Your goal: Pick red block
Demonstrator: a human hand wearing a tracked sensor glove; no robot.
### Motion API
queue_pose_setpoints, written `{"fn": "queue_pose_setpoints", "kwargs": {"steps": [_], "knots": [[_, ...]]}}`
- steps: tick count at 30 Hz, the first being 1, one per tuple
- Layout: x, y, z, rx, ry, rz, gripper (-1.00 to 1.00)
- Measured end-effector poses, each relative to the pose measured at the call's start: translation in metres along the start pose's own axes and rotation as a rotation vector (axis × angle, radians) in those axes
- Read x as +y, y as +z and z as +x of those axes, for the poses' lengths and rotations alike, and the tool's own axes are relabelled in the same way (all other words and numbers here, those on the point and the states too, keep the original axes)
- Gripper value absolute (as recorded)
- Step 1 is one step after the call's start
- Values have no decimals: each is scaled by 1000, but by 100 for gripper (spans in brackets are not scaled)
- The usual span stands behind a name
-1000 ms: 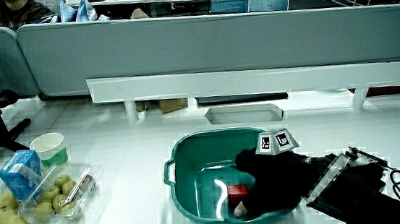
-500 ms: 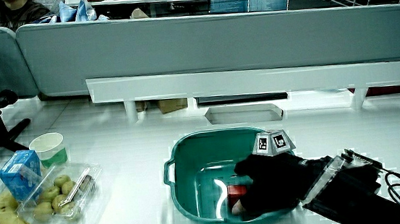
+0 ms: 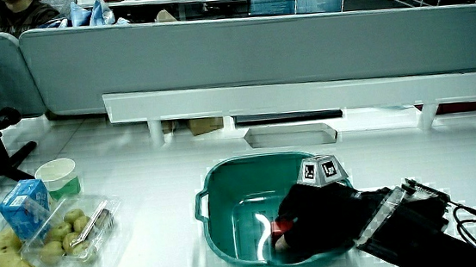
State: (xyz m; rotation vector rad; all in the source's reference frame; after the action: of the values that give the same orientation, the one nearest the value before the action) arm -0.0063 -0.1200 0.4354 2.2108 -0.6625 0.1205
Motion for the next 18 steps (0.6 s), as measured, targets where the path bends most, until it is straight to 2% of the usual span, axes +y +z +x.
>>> {"fn": "queue_pose_setpoints", "kwargs": {"steps": [6,11,13,14,16,18], "knots": [[-2,2,-2,3,15,-8,80],[1,1,-3,-15,-4,-6,91],[2,0,-4,-42,-21,6,96],[3,-1,-4,-30,-12,-19,98],[4,-2,-4,-39,-21,-13,100],[3,-1,-5,-45,-8,-16,100]]}}
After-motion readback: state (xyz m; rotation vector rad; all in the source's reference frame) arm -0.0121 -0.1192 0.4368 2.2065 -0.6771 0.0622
